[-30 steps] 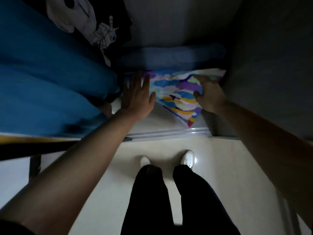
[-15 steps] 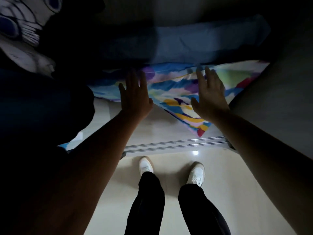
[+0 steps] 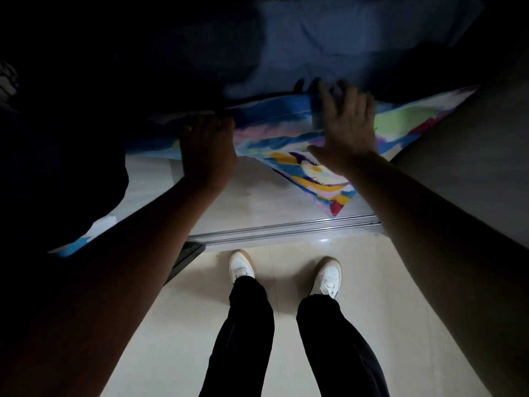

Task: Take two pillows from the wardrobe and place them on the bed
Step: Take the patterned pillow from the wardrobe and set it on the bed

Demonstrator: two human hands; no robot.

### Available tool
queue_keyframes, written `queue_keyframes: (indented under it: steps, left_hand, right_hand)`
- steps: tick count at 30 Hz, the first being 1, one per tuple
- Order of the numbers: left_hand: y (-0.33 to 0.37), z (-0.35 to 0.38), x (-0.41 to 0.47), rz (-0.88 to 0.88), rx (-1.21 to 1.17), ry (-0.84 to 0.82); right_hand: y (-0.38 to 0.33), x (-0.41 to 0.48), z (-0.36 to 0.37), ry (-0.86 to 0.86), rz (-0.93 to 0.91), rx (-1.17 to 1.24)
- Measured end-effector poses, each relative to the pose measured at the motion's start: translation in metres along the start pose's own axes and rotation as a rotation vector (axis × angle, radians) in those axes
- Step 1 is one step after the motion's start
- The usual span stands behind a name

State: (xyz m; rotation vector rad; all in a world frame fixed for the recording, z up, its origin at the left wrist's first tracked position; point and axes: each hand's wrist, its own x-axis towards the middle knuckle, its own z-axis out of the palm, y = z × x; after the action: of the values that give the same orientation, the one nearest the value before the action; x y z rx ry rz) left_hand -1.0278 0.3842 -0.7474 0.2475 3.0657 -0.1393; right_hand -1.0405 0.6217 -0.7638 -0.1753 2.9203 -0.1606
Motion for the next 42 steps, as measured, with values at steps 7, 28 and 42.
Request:
queue_keyframes:
  steps: [7, 28, 42]
  left_hand:
    - [-0.009, 0.019, -0.026, 0.071, -0.079, -0.141]
    - [0.079, -0.109, -0.142, 0.159, 0.008, -0.331]
    - [0.179, -0.311, -0.275, 0.998, 0.036, -0.216]
  right_hand:
    - [-0.021, -0.010, 0.034, 0.043, 0.029, -0.053]
    - [-0.031, -0.256, -0.066, -0.341, 0.395, 0.190]
    - [-0.044, -0.539, -0.235, -0.086, 0.938, 0.151]
